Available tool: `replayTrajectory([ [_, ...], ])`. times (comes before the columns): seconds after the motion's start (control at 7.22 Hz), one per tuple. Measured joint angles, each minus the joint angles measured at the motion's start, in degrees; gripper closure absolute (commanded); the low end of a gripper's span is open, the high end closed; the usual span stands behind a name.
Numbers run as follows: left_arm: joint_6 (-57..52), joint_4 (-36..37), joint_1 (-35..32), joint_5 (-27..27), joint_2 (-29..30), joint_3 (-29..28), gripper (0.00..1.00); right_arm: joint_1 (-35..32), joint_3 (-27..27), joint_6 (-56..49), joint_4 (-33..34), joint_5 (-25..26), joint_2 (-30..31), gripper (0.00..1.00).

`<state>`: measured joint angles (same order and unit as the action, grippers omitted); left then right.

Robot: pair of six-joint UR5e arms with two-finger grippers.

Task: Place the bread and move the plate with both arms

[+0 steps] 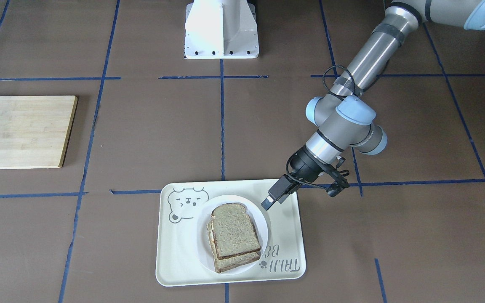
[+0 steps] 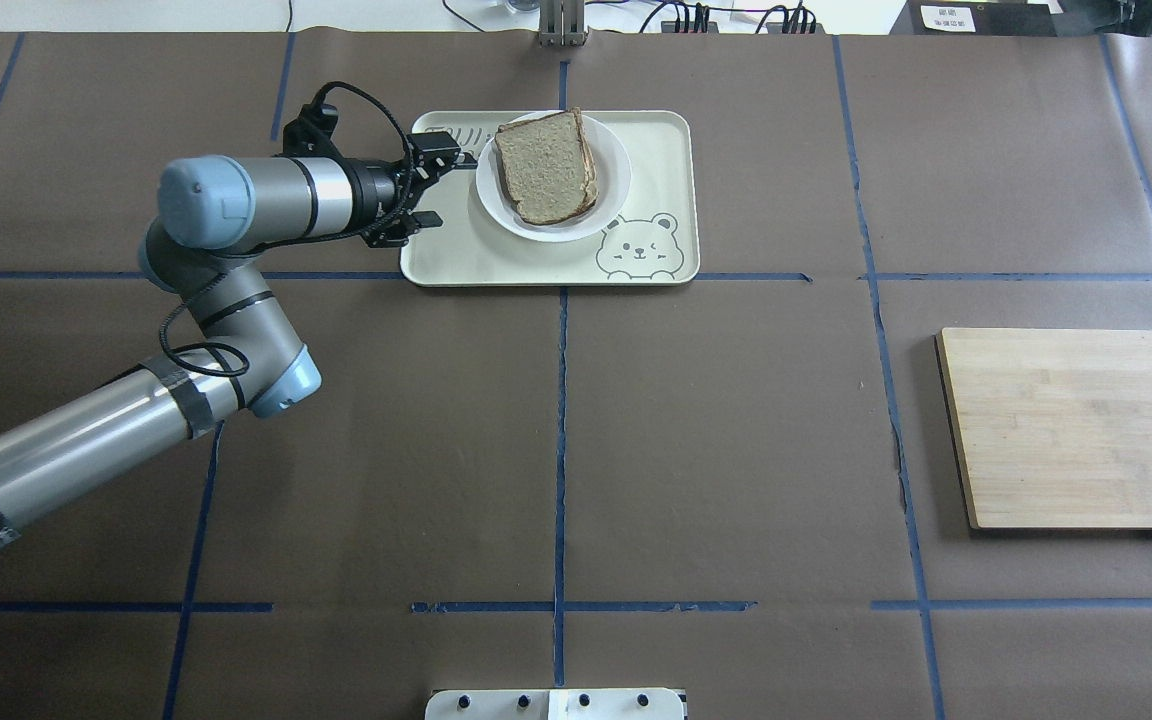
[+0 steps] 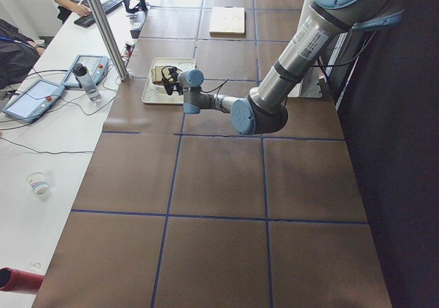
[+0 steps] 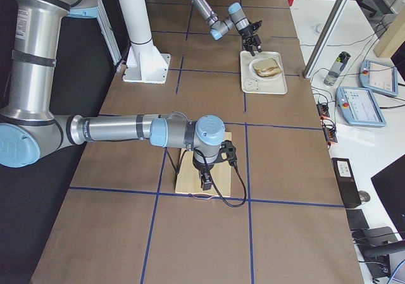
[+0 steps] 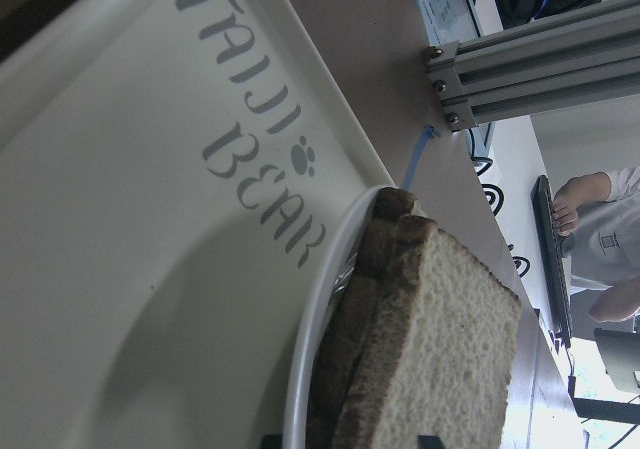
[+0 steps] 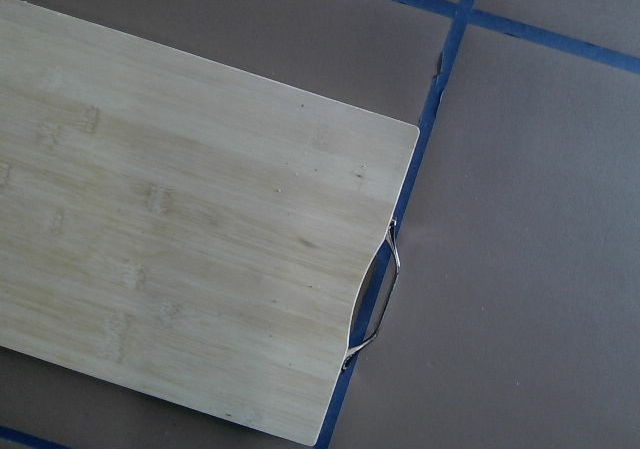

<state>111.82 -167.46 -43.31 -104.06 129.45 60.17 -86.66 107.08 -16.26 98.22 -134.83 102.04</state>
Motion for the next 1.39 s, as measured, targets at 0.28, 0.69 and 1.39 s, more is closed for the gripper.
replayTrajectory([
  [0.28,-12.1,15.3,-2.6,-6.8,-8.5,16.1,0.00,0.0,0.0,-0.1,0.0,0.0,0.0,0.00],
  [0.69,-39.8,39.6,-8.7,-14.7,-25.2,40.2,0.00,0.0,0.0,-0.1,0.0,0.0,0.1,0.00],
  [1.39,-101.6,81.2,-26.9,-19.9,-43.4,60.9,0.00,0.0,0.0,-0.1,0.0,0.1,0.1,0.00],
])
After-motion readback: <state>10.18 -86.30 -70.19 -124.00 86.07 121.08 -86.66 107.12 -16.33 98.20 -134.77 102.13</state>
